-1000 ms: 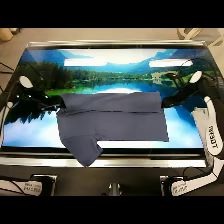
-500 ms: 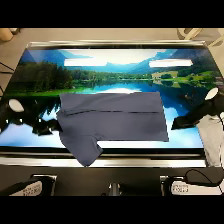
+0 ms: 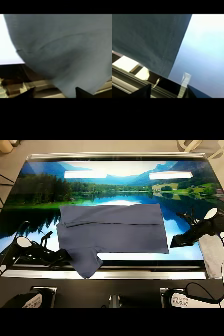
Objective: Fold the shirts.
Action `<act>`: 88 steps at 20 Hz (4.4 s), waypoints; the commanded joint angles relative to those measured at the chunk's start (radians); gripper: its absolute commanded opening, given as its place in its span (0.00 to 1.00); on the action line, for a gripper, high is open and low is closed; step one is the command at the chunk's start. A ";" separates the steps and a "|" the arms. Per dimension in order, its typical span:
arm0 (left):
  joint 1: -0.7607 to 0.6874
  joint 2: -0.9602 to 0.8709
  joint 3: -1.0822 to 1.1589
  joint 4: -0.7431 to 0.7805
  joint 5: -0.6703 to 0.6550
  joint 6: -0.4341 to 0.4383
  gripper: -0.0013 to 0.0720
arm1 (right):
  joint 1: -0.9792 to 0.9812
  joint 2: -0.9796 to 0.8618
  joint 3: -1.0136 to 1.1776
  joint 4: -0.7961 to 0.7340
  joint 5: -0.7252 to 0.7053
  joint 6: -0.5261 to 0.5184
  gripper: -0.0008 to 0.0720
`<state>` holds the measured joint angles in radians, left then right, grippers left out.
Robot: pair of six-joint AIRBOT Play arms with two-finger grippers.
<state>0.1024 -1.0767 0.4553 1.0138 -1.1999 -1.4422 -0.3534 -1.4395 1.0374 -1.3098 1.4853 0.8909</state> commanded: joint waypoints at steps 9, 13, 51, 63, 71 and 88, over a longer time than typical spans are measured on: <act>-0.086 -0.007 -0.033 -0.016 0.170 -0.038 0.05 | 0.000 0.004 -0.182 0.030 -0.058 -0.021 0.79; -0.087 -0.006 -0.033 -0.018 0.169 -0.023 0.05 | 0.000 0.004 -0.227 0.124 -0.181 -0.021 0.78; -0.058 -0.472 0.912 0.090 0.088 0.028 0.04 | 0.211 -0.290 0.478 0.057 -0.439 0.117 0.04; -0.014 -0.690 1.117 0.087 -0.078 0.034 0.81 | 0.170 -0.356 0.492 0.214 -0.409 0.019 0.95; -0.010 -0.543 1.142 0.086 -0.109 0.048 0.81 | -0.003 -0.422 0.492 0.457 -0.369 0.070 0.97; -0.354 -0.599 1.108 -0.018 0.176 0.043 0.07 | 0.128 -0.285 0.492 0.555 -0.255 -0.013 0.04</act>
<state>-0.1692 -1.6325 1.5745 1.0687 -1.1316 -1.3952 -0.2268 -1.8225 1.5288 -0.7811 1.1717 0.9115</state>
